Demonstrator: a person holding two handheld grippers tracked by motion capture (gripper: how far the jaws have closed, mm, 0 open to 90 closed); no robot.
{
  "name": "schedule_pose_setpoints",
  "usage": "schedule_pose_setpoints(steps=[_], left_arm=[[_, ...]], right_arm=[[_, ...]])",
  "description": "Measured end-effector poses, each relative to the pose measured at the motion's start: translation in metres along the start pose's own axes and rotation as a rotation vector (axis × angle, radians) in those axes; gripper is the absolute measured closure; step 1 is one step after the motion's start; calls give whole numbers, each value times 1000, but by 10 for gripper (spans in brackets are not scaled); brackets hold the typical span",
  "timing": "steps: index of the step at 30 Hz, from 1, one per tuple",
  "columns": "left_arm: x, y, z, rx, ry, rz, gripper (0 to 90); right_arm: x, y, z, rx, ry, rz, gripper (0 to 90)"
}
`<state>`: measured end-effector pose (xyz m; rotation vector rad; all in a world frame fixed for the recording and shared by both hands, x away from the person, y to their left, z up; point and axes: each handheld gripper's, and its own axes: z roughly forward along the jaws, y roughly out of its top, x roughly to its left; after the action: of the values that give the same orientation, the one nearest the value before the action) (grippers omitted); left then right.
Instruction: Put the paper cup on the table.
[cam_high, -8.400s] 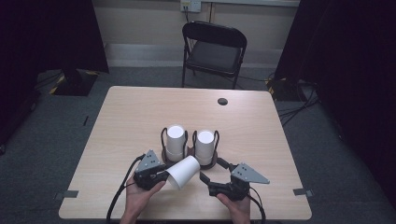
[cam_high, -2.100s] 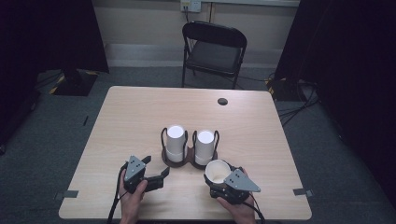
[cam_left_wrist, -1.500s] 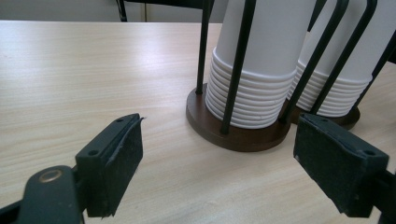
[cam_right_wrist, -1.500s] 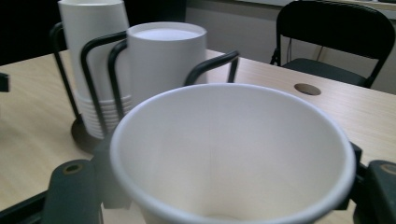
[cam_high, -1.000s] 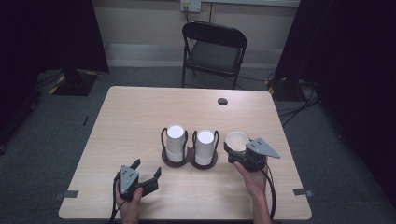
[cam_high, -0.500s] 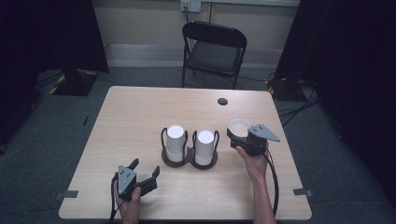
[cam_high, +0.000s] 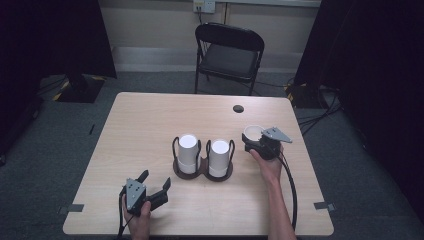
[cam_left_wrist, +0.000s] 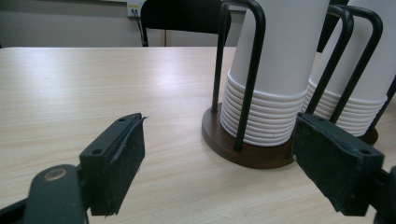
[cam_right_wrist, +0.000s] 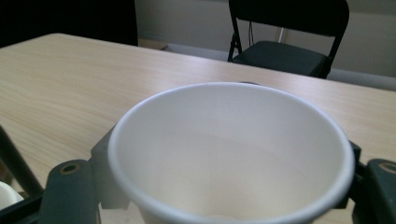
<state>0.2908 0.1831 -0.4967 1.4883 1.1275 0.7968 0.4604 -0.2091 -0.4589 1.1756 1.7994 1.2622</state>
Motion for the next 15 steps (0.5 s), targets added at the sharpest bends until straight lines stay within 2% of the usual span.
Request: schedule_pose_setpoints(steps=[2, 5, 15], left_arm=[[0, 0, 1, 8, -3, -1, 179], [0, 0, 1, 9, -5, -2, 179], [0, 0, 1, 7, -3, 5, 179]], right_arm=[[-2, -3, 3, 18, -4, 2, 239], [-5, -6, 5, 13, -18, 11, 236], [-13, -15, 10, 45, -27, 39, 232]])
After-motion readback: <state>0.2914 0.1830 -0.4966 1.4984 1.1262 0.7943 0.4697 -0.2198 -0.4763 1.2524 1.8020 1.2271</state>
